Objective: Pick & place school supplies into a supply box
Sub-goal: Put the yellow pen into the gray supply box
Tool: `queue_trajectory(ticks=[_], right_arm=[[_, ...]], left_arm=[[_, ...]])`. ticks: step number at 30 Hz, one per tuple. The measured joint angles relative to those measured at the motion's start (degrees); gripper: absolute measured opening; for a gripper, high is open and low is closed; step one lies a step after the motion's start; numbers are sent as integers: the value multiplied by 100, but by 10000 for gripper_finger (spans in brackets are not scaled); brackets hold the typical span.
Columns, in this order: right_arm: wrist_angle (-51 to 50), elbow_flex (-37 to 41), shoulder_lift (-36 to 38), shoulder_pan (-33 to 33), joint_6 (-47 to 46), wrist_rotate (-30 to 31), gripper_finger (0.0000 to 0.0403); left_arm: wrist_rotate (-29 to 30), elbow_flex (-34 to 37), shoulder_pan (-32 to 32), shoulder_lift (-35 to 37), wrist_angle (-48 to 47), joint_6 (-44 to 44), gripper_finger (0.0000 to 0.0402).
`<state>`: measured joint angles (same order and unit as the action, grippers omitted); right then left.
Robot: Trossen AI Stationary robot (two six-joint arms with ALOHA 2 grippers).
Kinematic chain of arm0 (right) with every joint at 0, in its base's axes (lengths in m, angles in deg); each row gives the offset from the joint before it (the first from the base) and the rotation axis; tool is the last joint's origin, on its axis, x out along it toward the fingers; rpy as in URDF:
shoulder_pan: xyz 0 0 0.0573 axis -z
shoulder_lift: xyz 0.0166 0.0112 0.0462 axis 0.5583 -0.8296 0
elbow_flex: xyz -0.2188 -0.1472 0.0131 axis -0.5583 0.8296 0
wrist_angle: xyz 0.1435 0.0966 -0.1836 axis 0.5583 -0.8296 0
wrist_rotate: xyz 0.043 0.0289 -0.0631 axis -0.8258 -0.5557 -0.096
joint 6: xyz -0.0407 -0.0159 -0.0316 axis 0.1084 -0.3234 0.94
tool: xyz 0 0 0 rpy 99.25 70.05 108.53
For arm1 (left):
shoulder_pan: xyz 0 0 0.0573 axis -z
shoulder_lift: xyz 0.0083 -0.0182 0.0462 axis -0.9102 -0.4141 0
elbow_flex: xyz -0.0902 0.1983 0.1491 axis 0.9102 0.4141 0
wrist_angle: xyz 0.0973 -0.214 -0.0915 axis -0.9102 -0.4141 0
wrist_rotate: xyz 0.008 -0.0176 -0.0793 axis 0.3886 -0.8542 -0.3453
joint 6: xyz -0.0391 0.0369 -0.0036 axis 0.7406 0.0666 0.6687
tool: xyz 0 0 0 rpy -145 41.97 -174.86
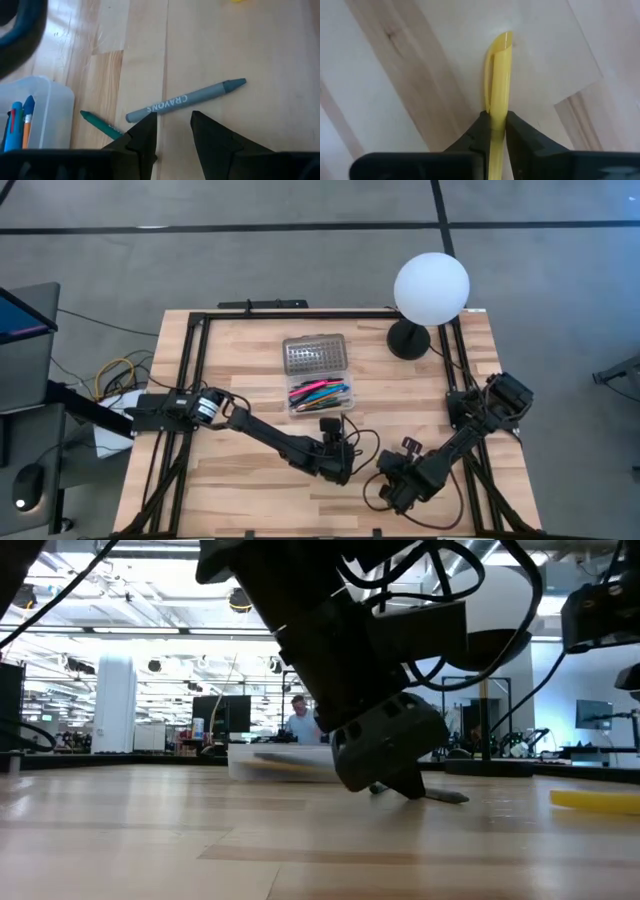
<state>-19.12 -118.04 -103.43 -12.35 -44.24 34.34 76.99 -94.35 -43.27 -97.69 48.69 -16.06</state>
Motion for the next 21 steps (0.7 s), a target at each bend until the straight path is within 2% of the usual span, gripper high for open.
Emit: queue_trajectory(ticks=[5,10,14,17,21], right_arm=[[11,-6,7,-67,256,-9,17],[26,-7,9,-105,775,-20,34],[33,-7,9,-94,1016,-20,40],[35,-7,9,-72,1033,-20,33],[35,-11,11,-24,1033,-36,27]], left_arm=[[87,-2,298,-4,-431,108,121],[122,-10,703,12,-1285,658,121],[463,2,1066,7,-1824,1106,121],[772,13,1272,-4,-2009,1119,121],[902,17,1403,-11,-2163,1136,121]])
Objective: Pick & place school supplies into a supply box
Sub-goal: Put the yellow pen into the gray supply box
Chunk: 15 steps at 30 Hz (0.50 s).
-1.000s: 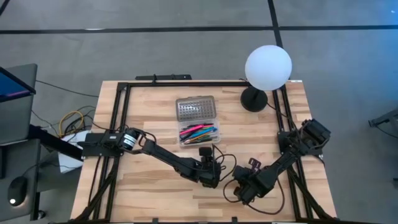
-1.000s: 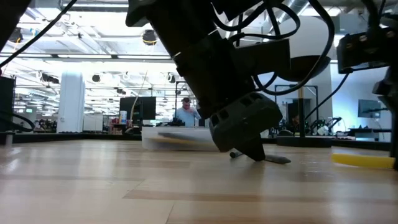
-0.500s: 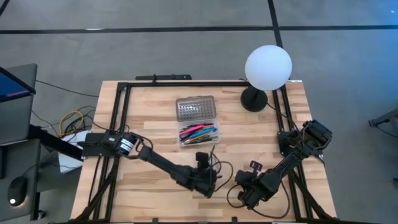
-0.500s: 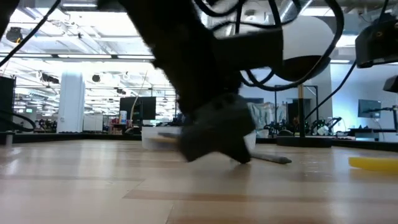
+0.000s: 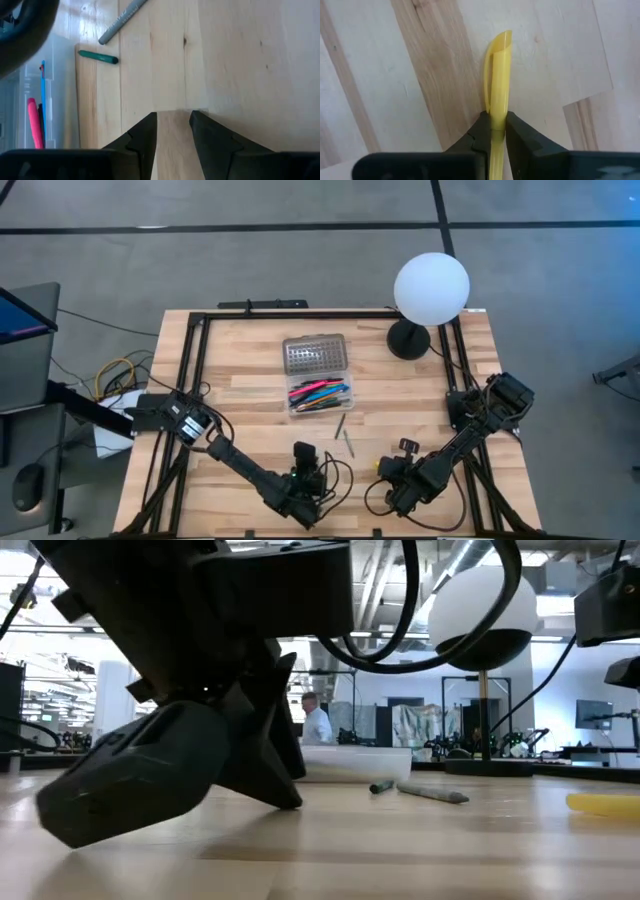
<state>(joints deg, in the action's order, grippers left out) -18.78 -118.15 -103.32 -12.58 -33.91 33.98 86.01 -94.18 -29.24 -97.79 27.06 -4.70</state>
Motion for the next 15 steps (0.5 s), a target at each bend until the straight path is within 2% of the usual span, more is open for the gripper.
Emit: queue_trajectory(ticks=[7,15], right_arm=[[-2,0,2,126,7,-34,48],[0,0,2,157,20,-24,46]], left_arm=[[-6,0,8,0,-71,112,121],[-4,0,6,0,-69,114,121]])
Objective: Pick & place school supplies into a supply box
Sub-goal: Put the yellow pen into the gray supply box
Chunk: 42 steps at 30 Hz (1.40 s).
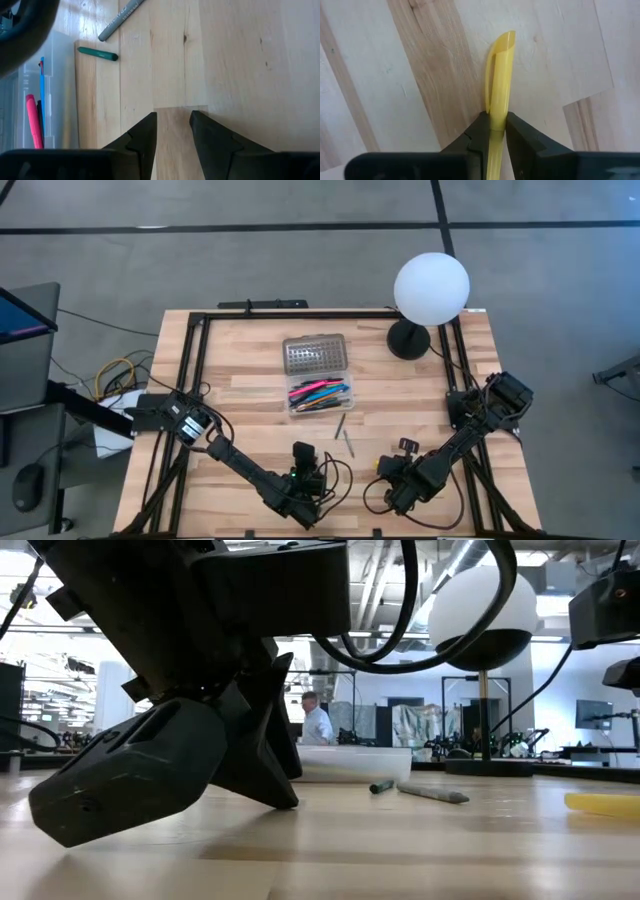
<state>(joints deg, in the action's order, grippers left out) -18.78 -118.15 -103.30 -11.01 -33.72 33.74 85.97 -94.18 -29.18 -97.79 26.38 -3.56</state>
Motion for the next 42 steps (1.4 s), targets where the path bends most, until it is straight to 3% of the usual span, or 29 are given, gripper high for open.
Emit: queue_trajectory(ticks=[6,16,27,32,42], right_arm=[[0,0,0,4,14,29,45],[108,12,-10,-5,1288,486,19],[328,15,-28,33,2568,2335,23],[339,15,-22,124,2987,3280,17],[1164,11,-13,1006,4474,4444,21]], left_arm=[[-2,0,-2,0,4,2,121],[-2,0,-4,0,9,99,121],[-1,-3,186,-2,-602,1035,121],[-15,2,460,-11,-1284,1882,122],[-509,17,1110,-24,-2697,3619,122]])
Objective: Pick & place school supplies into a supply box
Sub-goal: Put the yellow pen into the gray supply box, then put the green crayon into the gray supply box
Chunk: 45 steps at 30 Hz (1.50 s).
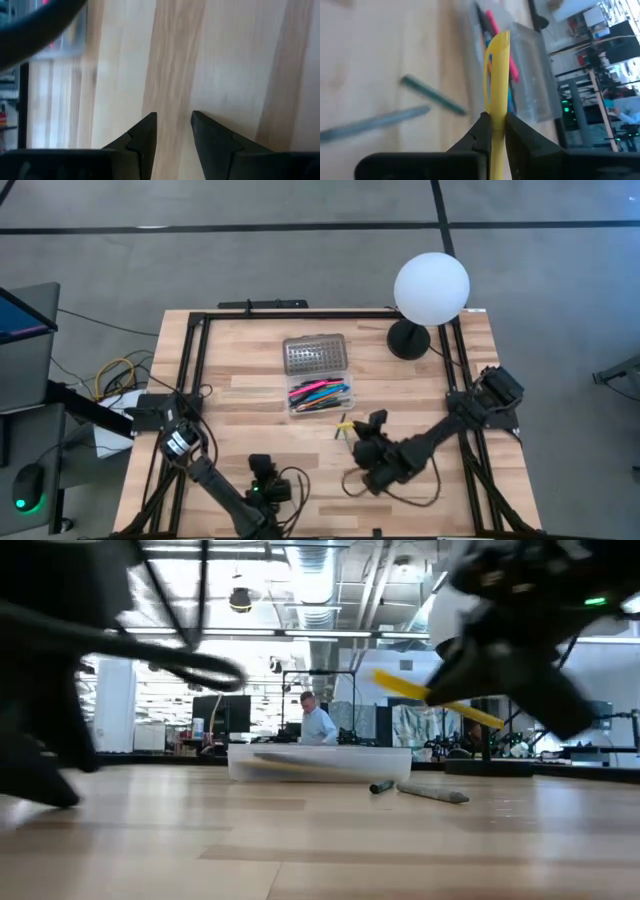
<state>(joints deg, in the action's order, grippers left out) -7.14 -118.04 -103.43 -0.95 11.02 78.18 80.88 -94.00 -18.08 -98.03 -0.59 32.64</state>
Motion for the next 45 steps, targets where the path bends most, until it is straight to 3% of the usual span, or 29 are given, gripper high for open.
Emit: queue_trajectory(ticks=[6,11,16,26,35,39,45], right_arm=[[1642,-2,2,991,1728,-120,27],[2828,-7,5,1750,2710,-1000,28],[3103,-7,9,2282,2778,-1921,25],[3102,-7,9,2576,2417,-2944,48],[3082,-7,10,2562,2358,-2867,103],[3033,-16,105,2340,2338,-2209,133],[1794,-8,697,1595,1824,-1313,147]], left_arm=[[-128,4,209,-7,-236,547,122],[-111,4,305,-7,-232,732,122],[-91,2,368,-7,-219,834,122],[87,-8,387,-7,-305,769,122],[439,-13,380,2,-288,405,122],[878,-15,380,4,-276,268,122],[1771,-118,208,8,-466,319,122]])
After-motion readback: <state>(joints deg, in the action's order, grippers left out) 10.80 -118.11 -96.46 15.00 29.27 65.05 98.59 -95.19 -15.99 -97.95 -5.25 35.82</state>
